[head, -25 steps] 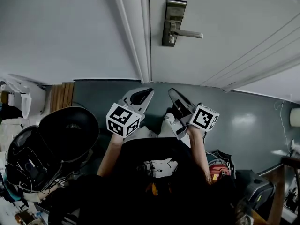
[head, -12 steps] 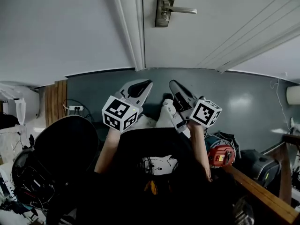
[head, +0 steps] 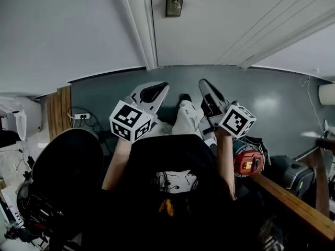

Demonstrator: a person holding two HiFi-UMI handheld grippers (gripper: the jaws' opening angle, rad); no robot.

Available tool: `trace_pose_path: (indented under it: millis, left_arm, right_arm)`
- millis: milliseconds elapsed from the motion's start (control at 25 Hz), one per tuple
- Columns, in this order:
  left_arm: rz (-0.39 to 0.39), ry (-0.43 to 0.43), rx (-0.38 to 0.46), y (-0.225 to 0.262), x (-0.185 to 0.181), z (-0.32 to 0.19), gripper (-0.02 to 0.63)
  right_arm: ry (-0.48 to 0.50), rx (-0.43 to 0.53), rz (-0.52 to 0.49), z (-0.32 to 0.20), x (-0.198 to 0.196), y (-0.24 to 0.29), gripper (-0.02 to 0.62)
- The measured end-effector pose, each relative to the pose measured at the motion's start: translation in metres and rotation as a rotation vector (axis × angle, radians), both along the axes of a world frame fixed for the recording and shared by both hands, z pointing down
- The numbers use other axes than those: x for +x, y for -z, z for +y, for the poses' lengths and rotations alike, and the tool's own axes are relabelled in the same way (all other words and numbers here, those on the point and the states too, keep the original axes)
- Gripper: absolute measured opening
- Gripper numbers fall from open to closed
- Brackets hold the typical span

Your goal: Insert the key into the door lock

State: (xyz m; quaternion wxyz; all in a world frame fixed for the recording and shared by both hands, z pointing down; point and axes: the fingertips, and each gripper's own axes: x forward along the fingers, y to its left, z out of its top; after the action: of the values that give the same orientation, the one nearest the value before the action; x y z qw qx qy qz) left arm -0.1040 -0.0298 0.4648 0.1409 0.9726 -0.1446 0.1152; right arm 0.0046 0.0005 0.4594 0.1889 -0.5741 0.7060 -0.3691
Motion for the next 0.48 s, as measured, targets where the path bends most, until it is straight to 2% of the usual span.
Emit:
trace_pose_path:
  millis: [120,320,480]
  left_arm:
    - [0.0,-0.012,0.003,-0.005,-0.002,0.002,0.012]
    - [-0.008,-0.056,-0.027,-0.031,-0.005,-0.032,0.012]
    - [-0.024,-0.072,-0.015,-0.02,0.018,0.008,0.012]
  right_arm:
    - [-0.021,0.003,0.028,0.006,0.002,-0.004,0.018]
    - [-0.081,-0.025,0.066,-0.023,0.005,-0.024,0.017]
    - [-0.134,-0.013,0.093,0.025,0.045,-0.011,0.017]
